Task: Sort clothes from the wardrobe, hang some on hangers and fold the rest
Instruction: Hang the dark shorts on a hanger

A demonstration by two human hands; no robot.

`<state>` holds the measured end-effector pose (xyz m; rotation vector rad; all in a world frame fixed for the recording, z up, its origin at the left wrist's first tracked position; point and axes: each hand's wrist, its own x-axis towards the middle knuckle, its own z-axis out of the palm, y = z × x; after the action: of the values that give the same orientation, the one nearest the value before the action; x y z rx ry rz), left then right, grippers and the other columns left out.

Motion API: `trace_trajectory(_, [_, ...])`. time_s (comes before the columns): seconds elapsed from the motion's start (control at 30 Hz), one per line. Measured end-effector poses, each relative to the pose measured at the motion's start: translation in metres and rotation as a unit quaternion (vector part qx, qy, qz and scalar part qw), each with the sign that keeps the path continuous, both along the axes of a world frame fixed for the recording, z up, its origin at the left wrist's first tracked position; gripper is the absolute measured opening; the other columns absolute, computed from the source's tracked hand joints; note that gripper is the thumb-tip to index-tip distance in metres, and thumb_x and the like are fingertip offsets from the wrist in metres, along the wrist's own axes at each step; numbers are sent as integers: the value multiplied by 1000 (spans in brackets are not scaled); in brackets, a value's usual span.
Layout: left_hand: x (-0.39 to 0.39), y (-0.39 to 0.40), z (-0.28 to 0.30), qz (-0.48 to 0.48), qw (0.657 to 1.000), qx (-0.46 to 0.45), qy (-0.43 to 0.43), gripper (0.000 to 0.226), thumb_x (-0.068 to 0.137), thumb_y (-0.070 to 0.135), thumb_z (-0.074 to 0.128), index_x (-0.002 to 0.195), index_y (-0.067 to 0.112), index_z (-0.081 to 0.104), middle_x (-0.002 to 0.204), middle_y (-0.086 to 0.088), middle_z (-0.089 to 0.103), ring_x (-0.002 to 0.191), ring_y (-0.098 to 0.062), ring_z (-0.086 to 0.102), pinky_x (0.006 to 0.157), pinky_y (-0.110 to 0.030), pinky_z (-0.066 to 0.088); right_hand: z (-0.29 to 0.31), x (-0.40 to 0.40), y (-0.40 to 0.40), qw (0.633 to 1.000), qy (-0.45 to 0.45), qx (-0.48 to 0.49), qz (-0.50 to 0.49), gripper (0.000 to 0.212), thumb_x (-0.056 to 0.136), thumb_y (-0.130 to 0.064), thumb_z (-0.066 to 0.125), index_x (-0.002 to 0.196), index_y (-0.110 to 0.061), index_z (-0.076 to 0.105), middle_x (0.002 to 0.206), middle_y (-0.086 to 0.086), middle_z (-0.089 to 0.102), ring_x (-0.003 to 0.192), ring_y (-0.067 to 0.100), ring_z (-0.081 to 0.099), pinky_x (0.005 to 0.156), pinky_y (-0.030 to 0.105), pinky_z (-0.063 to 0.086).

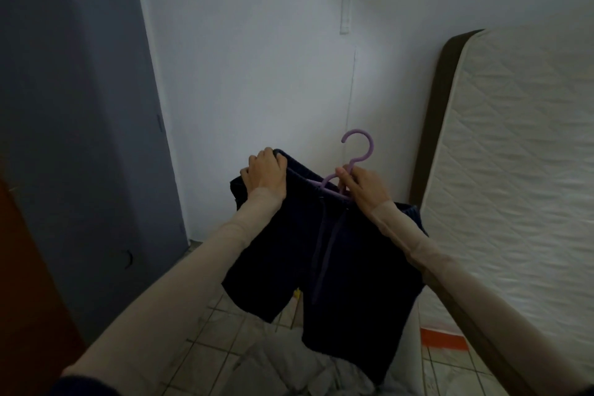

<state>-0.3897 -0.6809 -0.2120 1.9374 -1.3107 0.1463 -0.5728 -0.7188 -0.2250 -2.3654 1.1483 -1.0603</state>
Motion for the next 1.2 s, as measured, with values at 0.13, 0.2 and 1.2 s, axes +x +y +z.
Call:
trace_trajectory(0.13, [5, 3, -5, 5, 999, -14, -40, 27, 101, 25, 26, 90, 12, 47, 104, -10, 59, 100, -26, 50, 90, -37, 31, 1, 0, -5, 1000, -3, -5, -3, 36, 100, -30, 36, 77, -12, 57, 76, 10, 62, 69, 21, 56, 65, 29, 38])
trace_trajectory(0.2, [10, 5, -11, -19, 998, -18, -58, 22, 99, 23, 31, 99, 11, 49, 104, -7, 60, 103, -25, 50, 98, -38, 28, 1, 0, -10, 1000, -8, -9, -20, 38, 100, -32, 36, 75, -12, 58, 74, 5, 61, 67, 20, 56, 66, 30, 40])
trace_trajectory(1.2, [117, 148, -58, 60, 996, 18, -68, 22, 94, 30, 52, 94, 13, 66, 93, -5, 59, 93, -23, 57, 84, -34, 33, -46, 137, 23, 929, 134, -311, 151, 49, 86, -48, 21, 84, -18, 60, 56, -3, 66, 48, 17, 60, 66, 29, 39])
